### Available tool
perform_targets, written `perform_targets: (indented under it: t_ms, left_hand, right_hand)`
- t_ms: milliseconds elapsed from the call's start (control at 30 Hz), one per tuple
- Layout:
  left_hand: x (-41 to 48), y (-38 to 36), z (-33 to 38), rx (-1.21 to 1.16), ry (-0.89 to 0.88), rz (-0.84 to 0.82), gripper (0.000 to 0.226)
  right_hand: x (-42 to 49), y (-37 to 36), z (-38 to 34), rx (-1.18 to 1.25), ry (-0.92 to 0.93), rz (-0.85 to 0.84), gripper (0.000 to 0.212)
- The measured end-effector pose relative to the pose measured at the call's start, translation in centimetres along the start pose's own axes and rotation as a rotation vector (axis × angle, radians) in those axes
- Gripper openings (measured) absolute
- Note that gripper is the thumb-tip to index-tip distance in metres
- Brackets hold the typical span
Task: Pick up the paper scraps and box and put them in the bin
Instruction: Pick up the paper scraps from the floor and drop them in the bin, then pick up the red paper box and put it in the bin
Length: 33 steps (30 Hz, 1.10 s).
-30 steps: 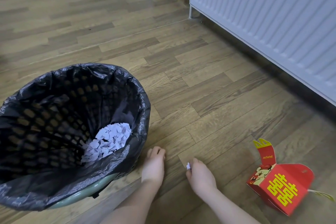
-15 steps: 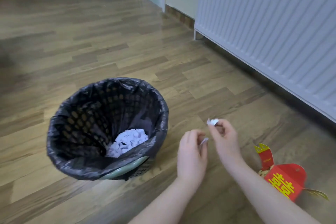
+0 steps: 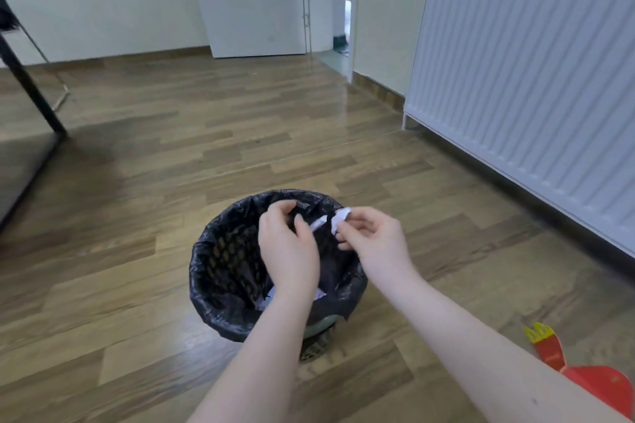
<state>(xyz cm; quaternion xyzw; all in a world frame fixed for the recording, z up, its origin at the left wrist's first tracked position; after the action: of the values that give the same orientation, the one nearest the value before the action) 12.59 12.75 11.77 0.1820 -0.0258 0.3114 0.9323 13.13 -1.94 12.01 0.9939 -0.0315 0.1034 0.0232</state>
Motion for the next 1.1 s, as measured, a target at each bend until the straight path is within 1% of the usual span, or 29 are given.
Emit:
perform_targets:
  t_ms: [67, 133, 200, 267, 300, 367, 467, 500, 533, 567, 633, 667, 733, 800, 867, 933, 1000, 1100]
  left_hand:
    - [0.0, 0.1, -2.3, 0.12, 0.111, -0.029, 0.023]
    - [-0.4, 0.1, -3.1, 0.145, 0.149, -0.059, 0.025]
    - [-1.1, -0.3, -2.3, 0.127, 0.072, -0.098, 0.025]
    - [-2.1, -1.2, -0.7, 0.098, -0.043, -0.159, 0.024]
    - [-2.9, -2.0, 0.3, 0.081, -0.098, -0.205, 0.023]
    - [-5.3, -4.1, 2.0, 0.054, -0.218, -0.331, 0.022]
    - [-10.8, -8.5, 3.6, 0.075, -0.427, -0.575, 0.021]
    - [-12.6, -10.1, 3.5, 0.093, -0.464, -0.66, 0.021]
    - [-14.6, -12.1, 3.1, 0.112, -0.461, -0.751, 0.021]
    - [-16.6, -14.1, 2.3, 0.139, -0.403, -0.835, 0.022]
    - [-20.7, -18.1, 0.1, 0.214, -0.216, -0.989, 0.027]
    - [-23.0, -20.0, -1.0, 0.266, -0.148, -1.069, 0.031]
    - [-27.7, -23.2, -2.7, 0.371, -0.099, -1.222, 0.04]
    - [-31.1, -25.1, -3.8, 0.466, -0.093, -1.34, 0.043]
    - [-33.1, -26.6, -4.7, 0.519, -0.064, -1.406, 0.039]
    - [-34.1, -28.0, -5.5, 0.544, 0.003, -1.436, 0.037]
    - [-34.2, -28.9, -6.3, 0.565, 0.03, -1.445, 0.037]
    - [-34.0, -29.6, -6.3, 0.556, 0.056, -1.435, 0.035]
  right_hand:
    - [-0.5, -0.7, 1.2, -0.145, -0.041, -0.1, 0.013]
    - [-1.1, -0.7, 1.8, -0.298, -0.023, -0.175, 0.024]
    - [-1.4, 0.5, 1.8, -0.334, -0.021, -0.171, 0.028]
    - [-1.5, 2.7, 1.7, -0.287, -0.061, -0.134, 0.027]
    - [-1.5, 4.2, 1.7, -0.268, -0.075, -0.105, 0.025]
    - [-2.0, 8.3, 2.2, -0.201, -0.088, 0.007, 0.018]
    - [-5.3, 16.8, 4.3, -0.063, -0.147, 0.314, 0.013]
    - [-7.0, 19.4, 5.3, -0.042, -0.187, 0.422, 0.012]
    - [-9.1, 22.2, 6.5, -0.019, -0.245, 0.533, 0.011]
    - [-11.3, 24.6, 7.9, 0.011, -0.313, 0.635, 0.011]
    - [-15.6, 28.4, 10.5, 0.033, -0.441, 0.807, 0.013]
    - [-17.5, 30.1, 11.9, 0.022, -0.498, 0.878, 0.014]
    - [-20.6, 32.7, 13.9, -0.062, -0.593, 0.972, 0.018]
    - [-22.4, 34.0, 15.0, -0.107, -0.678, 1.014, 0.022]
    - [-23.1, 34.5, 15.5, -0.082, -0.759, 0.997, 0.021]
    - [-23.0, 34.5, 16.4, -0.012, -0.823, 0.936, 0.026]
    - [-22.8, 34.1, 17.6, 0.047, -0.856, 0.887, 0.031]
    - [-22.5, 33.6, 19.2, 0.121, -0.858, 0.845, 0.026]
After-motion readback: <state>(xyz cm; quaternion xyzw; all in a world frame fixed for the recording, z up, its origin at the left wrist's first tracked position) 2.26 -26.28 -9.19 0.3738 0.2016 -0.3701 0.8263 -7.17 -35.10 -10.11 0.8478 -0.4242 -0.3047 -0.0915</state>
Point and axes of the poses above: each hand's wrist, its own x-axis towards the middle knuckle, its own y-axis out of the back of the hand, z = x × y, the point moved 7 cm from there along x, towards the middle knuckle, and after that the axes turned 7 degrees about y, right-handed, at the moved point
